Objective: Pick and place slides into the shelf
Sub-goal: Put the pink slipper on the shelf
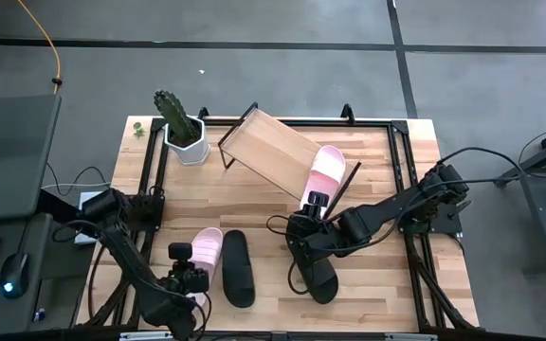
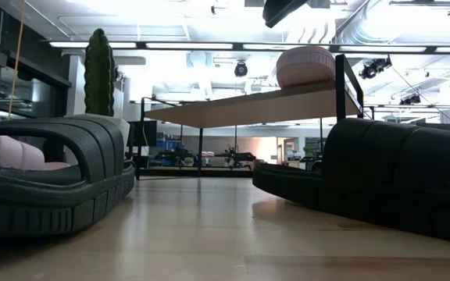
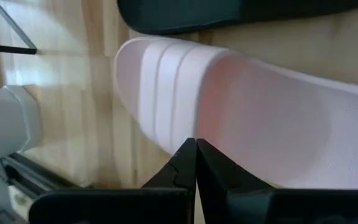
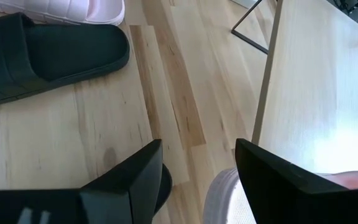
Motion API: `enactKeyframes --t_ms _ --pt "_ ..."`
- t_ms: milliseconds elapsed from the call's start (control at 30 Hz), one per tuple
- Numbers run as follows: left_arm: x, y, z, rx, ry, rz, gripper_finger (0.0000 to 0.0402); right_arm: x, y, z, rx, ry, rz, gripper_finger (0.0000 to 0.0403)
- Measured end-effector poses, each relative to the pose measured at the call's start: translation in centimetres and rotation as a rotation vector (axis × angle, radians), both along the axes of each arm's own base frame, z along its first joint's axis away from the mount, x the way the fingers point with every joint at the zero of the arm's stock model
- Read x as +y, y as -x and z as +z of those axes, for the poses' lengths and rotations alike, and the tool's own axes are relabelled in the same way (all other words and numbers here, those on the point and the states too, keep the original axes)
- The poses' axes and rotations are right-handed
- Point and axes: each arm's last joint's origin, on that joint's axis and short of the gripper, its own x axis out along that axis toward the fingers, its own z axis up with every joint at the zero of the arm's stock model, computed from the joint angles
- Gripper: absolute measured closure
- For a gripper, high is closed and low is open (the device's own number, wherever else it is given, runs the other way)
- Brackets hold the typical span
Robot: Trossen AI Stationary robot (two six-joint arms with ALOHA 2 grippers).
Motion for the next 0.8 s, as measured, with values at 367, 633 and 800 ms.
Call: enactKeyframes --t_ms 367,633,800 --pt "-2.1 -1.0 -0.5 -0.061 0.180 -0.157 0.0401 0.0 0.0 0.0 -0.003 -0.002 0.000 0.0210" --pt "-2.0 -1.2 -0.5 -0.016 0.200 -0.198 0.0401 0.0 0.0 0.0 -0.003 -0.002 0.000 0.0210" --pt "-1.6 -1.4 -0.5 -0.009 0.191 -0.175 0.0396 0.0 0.0 0.0 -0.003 -0.002 0.000 0.0210"
